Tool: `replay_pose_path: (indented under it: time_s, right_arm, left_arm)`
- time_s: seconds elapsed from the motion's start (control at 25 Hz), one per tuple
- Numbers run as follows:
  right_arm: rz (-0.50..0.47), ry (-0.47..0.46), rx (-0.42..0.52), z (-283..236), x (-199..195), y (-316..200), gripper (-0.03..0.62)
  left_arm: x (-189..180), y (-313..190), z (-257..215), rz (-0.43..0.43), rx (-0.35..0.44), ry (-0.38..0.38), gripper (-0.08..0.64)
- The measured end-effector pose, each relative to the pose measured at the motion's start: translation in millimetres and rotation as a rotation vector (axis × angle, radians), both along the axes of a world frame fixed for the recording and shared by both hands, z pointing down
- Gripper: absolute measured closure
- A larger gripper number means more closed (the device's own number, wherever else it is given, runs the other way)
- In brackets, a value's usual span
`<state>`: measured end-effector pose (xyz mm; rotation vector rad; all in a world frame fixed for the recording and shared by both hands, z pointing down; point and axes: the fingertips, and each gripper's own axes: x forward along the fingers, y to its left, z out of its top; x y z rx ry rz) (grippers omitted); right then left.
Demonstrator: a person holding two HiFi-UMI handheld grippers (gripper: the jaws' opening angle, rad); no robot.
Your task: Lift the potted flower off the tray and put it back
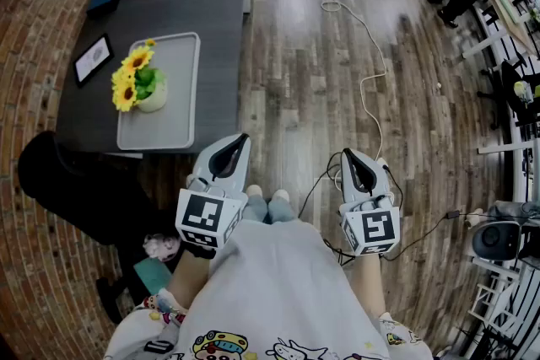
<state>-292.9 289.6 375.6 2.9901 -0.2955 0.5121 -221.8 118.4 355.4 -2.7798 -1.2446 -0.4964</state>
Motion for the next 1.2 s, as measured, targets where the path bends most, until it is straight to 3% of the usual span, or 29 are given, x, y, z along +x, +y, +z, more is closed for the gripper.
replay_pose_path:
  time_s: [0.32,0.76,0.96,1.2]
  right_arm:
    - [0.033,-0.022,0.090,9,-2,34,0.591]
    - [-0.048,-0.005,0.080,8,-1,38,0.591]
    - [-0.065,-0.010,0.120,11,6,36,0.546]
    - [-0.071,-0.020,0.142,16,39,35,0.497]
  left_arm:
    - [-1,11,10,-0.040,0.044,-0.015,0.546]
    - [-5,9,9,-0.107,0.027,0.001,0.546]
    - [3,7,9,-0.106,0.015,-0.006,0.528]
    - [40,10,14,-0.097,0.007,-0.005,0.479]
